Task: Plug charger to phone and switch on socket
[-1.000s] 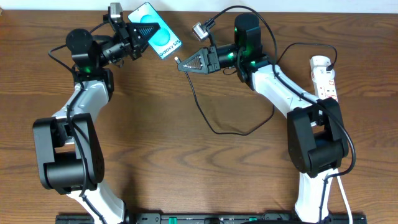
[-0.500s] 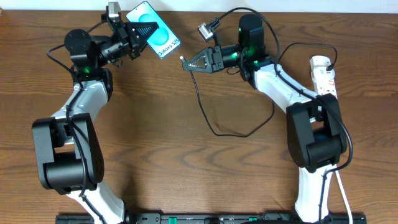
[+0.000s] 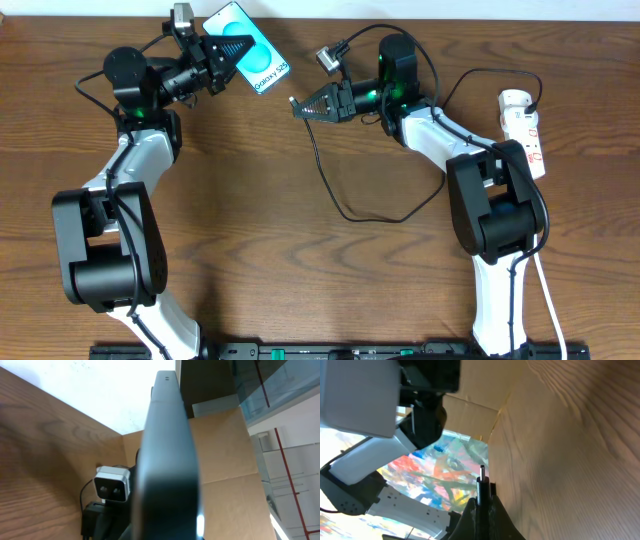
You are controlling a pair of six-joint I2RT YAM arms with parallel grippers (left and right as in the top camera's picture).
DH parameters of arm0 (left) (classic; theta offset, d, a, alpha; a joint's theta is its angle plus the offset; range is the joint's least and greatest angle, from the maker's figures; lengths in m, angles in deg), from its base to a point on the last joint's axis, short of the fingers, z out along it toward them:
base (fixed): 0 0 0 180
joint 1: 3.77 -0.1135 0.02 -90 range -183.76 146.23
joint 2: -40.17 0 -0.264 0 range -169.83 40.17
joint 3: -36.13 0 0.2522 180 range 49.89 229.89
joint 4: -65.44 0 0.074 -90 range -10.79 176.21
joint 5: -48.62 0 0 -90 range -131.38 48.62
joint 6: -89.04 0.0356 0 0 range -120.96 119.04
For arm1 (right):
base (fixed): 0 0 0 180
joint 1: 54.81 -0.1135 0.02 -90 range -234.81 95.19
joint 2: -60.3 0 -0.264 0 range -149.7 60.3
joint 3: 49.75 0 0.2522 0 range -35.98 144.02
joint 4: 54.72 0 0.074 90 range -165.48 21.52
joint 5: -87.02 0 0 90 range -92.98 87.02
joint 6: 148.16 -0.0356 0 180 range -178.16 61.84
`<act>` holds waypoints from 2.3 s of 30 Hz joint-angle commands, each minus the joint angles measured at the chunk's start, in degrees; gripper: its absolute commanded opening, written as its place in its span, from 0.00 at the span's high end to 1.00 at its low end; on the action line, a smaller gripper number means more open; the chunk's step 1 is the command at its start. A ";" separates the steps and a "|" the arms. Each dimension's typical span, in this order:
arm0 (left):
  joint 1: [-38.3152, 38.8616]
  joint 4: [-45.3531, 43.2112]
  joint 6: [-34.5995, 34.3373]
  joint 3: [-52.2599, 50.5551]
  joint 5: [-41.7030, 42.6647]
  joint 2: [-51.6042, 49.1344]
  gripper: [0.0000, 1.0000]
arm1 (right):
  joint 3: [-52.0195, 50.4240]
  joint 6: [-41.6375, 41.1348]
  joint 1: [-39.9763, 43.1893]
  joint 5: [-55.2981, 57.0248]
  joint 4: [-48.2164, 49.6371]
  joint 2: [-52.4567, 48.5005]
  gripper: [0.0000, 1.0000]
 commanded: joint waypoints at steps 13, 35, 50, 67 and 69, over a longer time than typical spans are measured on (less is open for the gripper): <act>-0.57 8.72 9.11 0.48 -0.07 0.74 0.93 | 0.52 -12.61 -4.28 -2.01 12.46 0.11 0.99; -1.68 12.68 11.23 0.48 0.39 0.72 0.93 | 0.52 -17.29 -3.56 -3.30 17.81 0.11 0.99; -1.62 13.11 11.26 0.48 1.68 0.72 0.92 | 0.52 -17.29 -2.32 -3.10 18.05 0.11 0.99; -0.39 13.46 13.64 0.46 2.14 0.72 0.93 | 0.52 -17.27 -2.32 -2.82 18.97 0.11 0.99; -0.39 13.46 14.27 0.46 2.43 0.72 0.93 | 0.52 -17.29 -2.32 -2.84 19.45 0.11 0.99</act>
